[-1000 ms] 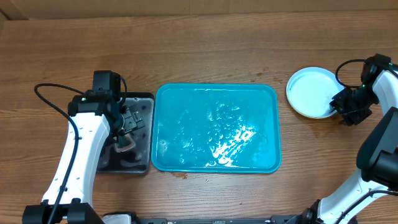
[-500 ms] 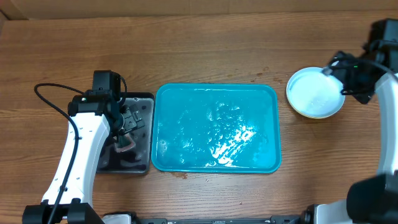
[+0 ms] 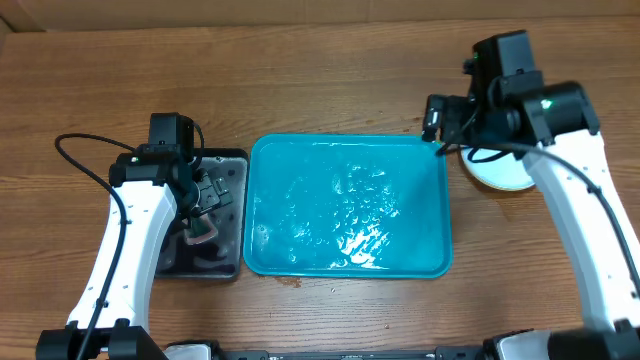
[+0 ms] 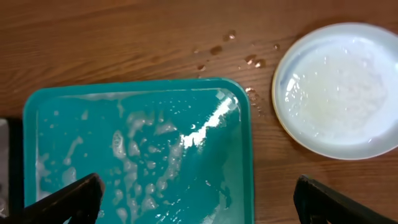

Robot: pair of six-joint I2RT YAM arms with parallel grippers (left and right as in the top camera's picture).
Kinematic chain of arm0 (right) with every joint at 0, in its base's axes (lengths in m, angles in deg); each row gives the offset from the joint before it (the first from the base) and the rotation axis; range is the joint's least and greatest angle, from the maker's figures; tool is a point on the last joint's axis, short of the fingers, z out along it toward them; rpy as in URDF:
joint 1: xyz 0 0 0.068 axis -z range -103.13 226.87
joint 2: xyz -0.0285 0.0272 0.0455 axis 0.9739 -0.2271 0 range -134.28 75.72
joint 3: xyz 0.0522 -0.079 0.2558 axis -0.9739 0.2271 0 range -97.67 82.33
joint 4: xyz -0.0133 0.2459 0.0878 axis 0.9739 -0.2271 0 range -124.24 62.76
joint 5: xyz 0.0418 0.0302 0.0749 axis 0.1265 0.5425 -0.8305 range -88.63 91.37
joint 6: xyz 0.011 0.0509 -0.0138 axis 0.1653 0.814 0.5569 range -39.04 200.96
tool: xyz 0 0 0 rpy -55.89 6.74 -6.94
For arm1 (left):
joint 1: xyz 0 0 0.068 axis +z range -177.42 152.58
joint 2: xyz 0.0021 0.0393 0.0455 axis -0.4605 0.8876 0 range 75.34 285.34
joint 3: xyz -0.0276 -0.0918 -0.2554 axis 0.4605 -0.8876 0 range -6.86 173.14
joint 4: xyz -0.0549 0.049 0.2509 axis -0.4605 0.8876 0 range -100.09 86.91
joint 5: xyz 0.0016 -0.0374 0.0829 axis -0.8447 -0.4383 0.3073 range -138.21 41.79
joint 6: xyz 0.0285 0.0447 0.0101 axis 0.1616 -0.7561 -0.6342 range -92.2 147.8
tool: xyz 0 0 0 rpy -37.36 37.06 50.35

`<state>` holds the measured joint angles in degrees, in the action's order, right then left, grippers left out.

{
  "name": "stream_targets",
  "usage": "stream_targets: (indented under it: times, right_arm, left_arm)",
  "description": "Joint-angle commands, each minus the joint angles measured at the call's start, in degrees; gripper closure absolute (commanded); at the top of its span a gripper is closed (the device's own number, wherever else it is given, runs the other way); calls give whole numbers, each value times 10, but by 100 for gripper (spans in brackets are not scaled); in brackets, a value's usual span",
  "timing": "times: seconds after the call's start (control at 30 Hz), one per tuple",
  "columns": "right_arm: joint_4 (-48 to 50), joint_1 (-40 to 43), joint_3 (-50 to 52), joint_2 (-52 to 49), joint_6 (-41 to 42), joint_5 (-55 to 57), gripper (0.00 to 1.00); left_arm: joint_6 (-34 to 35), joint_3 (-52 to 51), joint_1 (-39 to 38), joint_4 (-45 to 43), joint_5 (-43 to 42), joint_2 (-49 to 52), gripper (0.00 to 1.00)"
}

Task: Clean dirty plates on tray and stack at the side
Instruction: 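Open right gripper and withdraw it from the plate stack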

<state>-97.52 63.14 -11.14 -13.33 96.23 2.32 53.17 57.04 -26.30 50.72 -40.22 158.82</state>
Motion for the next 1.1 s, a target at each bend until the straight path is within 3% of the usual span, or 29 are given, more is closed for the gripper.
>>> stream_targets:
  times: [0.0, 0.3, 1.07]
  right_arm:
    - [3, -27, -11, 67, -8, 42, 0]
    - [3, -39, -11, 138, -18, 42, 0]
    - [6, -39, -11, 143, -16, -2, 0]
  left_arm:
    - [4, -1, -4, 1, 5, -7, 0]
    - [4, -1, -4, 0, 5, -7, 0]
    - [4, -1, -4, 0, 5, -7, 0]
